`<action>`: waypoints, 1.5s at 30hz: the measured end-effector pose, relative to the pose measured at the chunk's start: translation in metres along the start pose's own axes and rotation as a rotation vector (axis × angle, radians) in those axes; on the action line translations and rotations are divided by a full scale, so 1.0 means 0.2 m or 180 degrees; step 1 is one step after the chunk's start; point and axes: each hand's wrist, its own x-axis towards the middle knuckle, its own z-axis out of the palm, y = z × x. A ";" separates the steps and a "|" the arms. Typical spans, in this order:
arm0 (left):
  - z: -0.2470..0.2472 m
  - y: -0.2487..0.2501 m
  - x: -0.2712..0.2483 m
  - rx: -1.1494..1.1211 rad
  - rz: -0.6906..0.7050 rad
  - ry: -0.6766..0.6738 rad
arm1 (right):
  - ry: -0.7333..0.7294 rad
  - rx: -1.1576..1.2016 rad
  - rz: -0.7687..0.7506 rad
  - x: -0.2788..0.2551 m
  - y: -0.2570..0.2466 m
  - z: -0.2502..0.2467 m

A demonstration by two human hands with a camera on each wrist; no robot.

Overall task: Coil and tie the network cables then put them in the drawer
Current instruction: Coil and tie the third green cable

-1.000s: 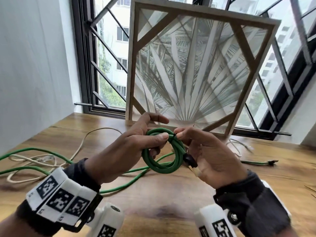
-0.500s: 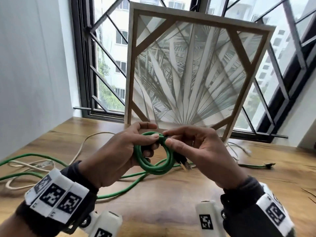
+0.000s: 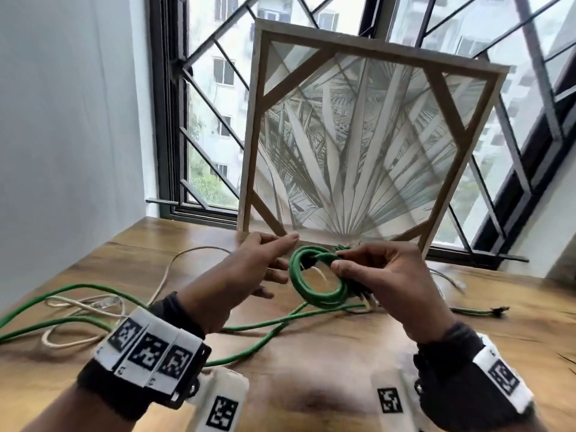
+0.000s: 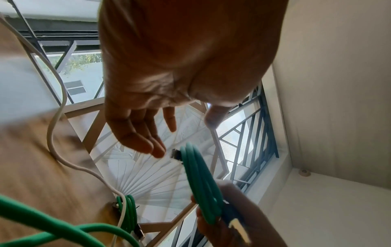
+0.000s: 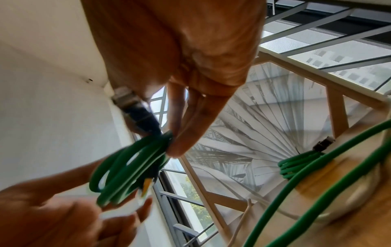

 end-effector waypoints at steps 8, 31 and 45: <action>-0.06 0.00 0.05 -0.0538 0.0163 0.0512 | 0.0673 -0.0296 0.0901 0.54 0.14 0.03; -0.05 -0.05 0.05 -0.0658 0.0131 0.0577 | -0.0561 -0.1088 0.1945 0.72 0.17 -0.05; -0.05 -0.05 0.05 -0.0621 0.0175 0.0479 | -0.0889 -0.3317 0.1799 0.29 0.32 -0.64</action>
